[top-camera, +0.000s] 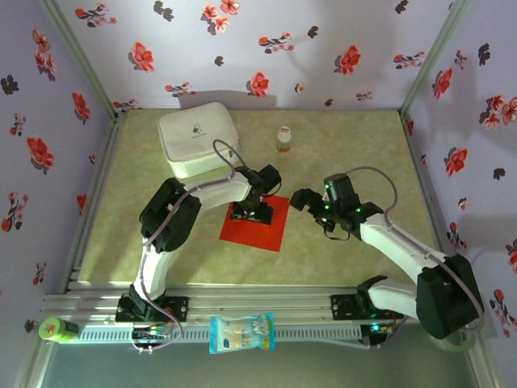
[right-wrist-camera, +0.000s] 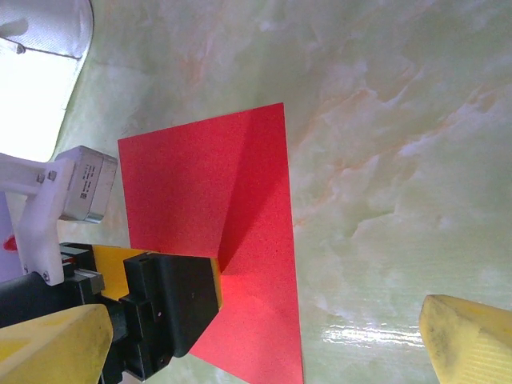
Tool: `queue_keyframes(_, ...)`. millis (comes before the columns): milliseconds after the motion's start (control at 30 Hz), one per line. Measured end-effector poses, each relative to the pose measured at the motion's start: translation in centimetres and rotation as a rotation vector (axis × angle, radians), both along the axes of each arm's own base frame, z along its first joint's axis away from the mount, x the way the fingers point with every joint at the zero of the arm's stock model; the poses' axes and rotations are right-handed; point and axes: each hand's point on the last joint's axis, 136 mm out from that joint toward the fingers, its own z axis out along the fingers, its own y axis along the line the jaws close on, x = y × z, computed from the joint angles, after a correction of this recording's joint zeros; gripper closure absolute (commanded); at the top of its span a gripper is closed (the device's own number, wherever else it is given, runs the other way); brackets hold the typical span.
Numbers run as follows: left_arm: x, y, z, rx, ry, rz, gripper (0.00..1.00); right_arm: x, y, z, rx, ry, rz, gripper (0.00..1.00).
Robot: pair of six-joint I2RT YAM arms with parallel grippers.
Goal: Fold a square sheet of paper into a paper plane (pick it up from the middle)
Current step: First fold the square sheet of paper in half at the center of the table.
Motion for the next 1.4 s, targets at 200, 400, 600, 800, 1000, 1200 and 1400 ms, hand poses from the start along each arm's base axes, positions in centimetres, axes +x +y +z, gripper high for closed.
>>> queue_keyframes(200, 0.0, 0.0, 0.0, 0.002, -0.003, 0.004, 0.19, -0.1, -0.1, -0.2, -0.008, 0.008, -0.003, 0.01)
queue_keyframes(400, 0.0, 0.0, 0.0, 0.002, -0.004, 0.009, 0.19, 0.0, -0.3, -0.2, -0.013, 0.006, -0.01, 0.01)
queue_keyframes(600, 0.1, 0.1, 0.0, 0.005, -0.007, 0.015, 0.19, 0.1, -0.4, -0.3, -0.021, 0.003, -0.017, 0.01)
queue_keyframes(800, 0.0, 0.0, 0.0, 0.007, -0.011, 0.014, 0.19, 0.2, -0.6, -0.2, -0.026, -0.002, -0.024, 0.01)
queue_keyframes(1000, 0.1, 0.0, 0.1, 0.007, -0.017, 0.017, 0.18, 0.2, -0.6, -0.2, -0.026, -0.002, -0.024, 0.01)
queue_keyframes(1200, 0.9, 0.0, 0.5, 0.01, -0.058, 0.024, 0.18, 0.2, -0.6, -0.2, -0.025, -0.003, -0.025, 0.01)
queue_keyframes(1400, 1.5, -0.3, 0.6, 0.001, -0.085, 0.029, 0.17, 0.2, -0.6, 0.1, -0.015, -0.006, -0.034, 0.01)
